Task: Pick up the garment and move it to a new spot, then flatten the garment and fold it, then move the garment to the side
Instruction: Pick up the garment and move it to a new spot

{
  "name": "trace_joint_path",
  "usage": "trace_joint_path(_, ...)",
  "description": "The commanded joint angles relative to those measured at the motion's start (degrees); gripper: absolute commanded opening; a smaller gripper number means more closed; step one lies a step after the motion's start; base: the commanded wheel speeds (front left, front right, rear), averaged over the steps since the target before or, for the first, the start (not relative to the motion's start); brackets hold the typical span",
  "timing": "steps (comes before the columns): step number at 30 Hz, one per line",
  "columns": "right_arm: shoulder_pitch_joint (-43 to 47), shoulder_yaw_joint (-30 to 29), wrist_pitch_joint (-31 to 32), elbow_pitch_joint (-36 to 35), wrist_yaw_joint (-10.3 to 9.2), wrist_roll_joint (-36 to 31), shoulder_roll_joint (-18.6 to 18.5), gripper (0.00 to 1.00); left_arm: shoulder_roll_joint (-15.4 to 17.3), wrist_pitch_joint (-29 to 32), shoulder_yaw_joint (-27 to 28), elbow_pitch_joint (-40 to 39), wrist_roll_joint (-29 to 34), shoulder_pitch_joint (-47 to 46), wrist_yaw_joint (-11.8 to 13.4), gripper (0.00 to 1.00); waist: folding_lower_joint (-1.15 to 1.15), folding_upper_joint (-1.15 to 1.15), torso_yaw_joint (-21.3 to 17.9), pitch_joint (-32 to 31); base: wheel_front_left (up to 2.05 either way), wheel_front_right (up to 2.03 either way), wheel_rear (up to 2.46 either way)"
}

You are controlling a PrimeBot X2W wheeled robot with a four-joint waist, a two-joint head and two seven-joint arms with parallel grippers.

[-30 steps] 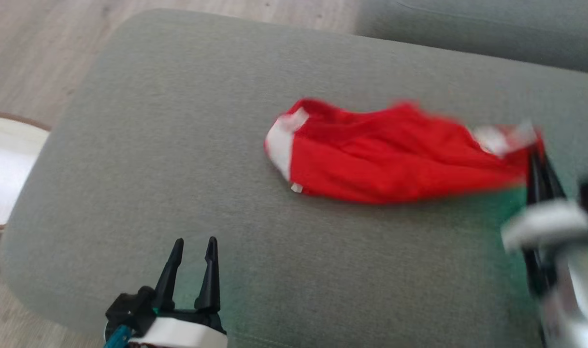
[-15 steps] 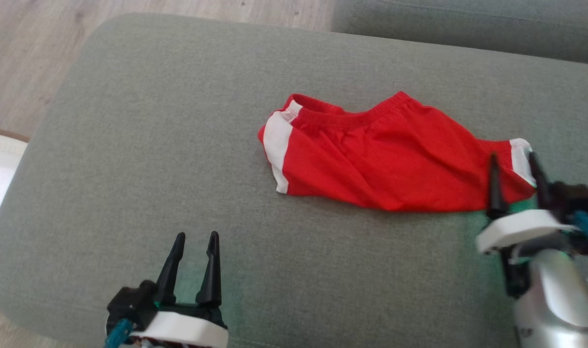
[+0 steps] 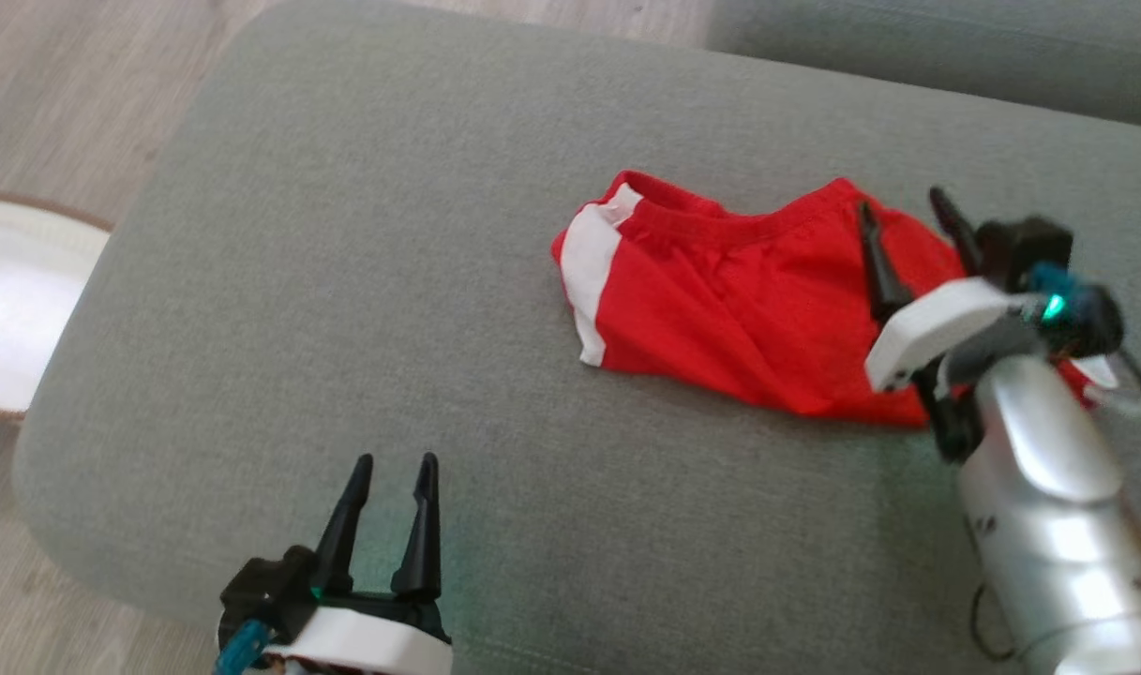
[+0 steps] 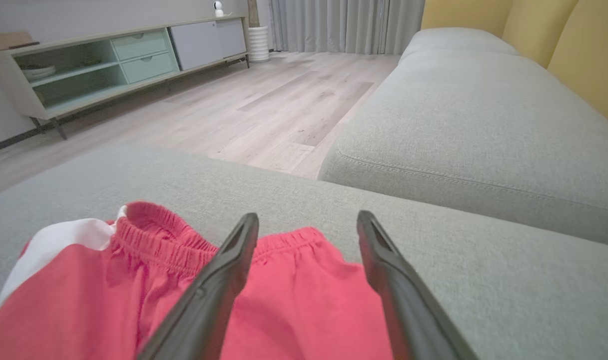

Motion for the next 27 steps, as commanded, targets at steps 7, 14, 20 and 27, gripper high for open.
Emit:
trace_joint_path(7,-8.9,8.9,1.7,2.1,0.19,3.3,0.3,1.0,0.0,-0.5,-0.4,-2.1,-1.6,-2.8,-0.1,1.0,0.0,0.0,3.3,3.1,0.0,0.0,0.0)
trace_joint_path(14,-12.6,23.1,4.3,3.2,0.19,15.1,-0.1,1.0,0.0,-0.5,-2.6,-2.5,-3.1,-4.0,0.5,1.0,0.0,0.0,7.0,4.8,0.0,0.0,0.0)
trace_joint_path(20,-15.6,29.8,6.6,5.3,0.19,21.4,-3.0,1.0,0.0,-0.5,-3.5,-2.6,-4.3,-4.4,0.9,1.0,0.0,0.0,9.9,6.0,0.0,0.0,0.0)
trace_joint_path(27,-17.9,32.6,8.4,9.0,0.19,25.7,-4.3,1.0,0.0,-0.5,-4.2,-2.6,-5.3,-4.0,1.2,1.0,0.0,0.0,11.5,6.8,0.0,0.0,0.0)
